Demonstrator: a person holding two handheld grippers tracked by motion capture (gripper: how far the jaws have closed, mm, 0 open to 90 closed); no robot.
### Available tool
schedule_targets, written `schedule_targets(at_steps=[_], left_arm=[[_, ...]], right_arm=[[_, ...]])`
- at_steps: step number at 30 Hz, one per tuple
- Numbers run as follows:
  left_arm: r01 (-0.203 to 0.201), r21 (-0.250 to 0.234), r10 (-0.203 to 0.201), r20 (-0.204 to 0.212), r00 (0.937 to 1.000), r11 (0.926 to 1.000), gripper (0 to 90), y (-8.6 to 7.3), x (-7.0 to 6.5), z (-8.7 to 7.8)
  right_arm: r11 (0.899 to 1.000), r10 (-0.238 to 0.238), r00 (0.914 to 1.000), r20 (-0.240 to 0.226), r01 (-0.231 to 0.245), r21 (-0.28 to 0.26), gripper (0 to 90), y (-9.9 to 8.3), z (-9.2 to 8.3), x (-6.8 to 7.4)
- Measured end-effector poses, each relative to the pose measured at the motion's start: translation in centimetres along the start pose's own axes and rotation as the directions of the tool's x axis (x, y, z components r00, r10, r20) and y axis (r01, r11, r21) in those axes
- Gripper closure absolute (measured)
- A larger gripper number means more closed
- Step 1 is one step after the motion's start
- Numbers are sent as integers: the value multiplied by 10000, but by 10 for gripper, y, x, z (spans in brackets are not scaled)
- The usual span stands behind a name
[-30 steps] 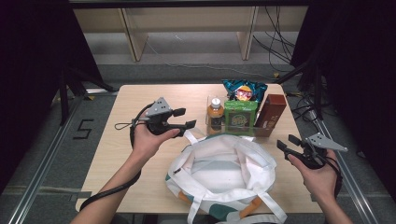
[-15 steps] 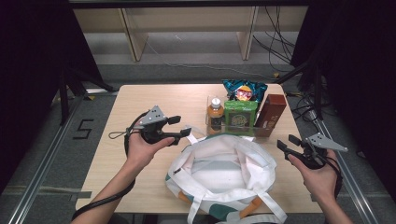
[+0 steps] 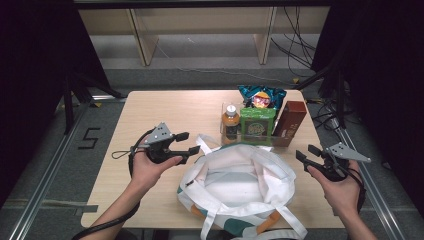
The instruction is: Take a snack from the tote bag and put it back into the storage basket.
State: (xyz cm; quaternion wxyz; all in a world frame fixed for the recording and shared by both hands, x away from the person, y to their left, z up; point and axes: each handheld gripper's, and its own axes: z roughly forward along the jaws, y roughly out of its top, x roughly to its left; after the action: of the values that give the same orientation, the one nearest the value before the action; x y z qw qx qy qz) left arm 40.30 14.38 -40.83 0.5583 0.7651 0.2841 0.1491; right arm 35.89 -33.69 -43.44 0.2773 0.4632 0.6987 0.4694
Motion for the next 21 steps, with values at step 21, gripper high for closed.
schedule_targets(at_steps=[21], left_arm=[[311,-42,-311,24,9995,9995,330,-31,-11,-24]], right_arm=[[9994,-265,9995,-181,269,212,457,-1,0,-2]])
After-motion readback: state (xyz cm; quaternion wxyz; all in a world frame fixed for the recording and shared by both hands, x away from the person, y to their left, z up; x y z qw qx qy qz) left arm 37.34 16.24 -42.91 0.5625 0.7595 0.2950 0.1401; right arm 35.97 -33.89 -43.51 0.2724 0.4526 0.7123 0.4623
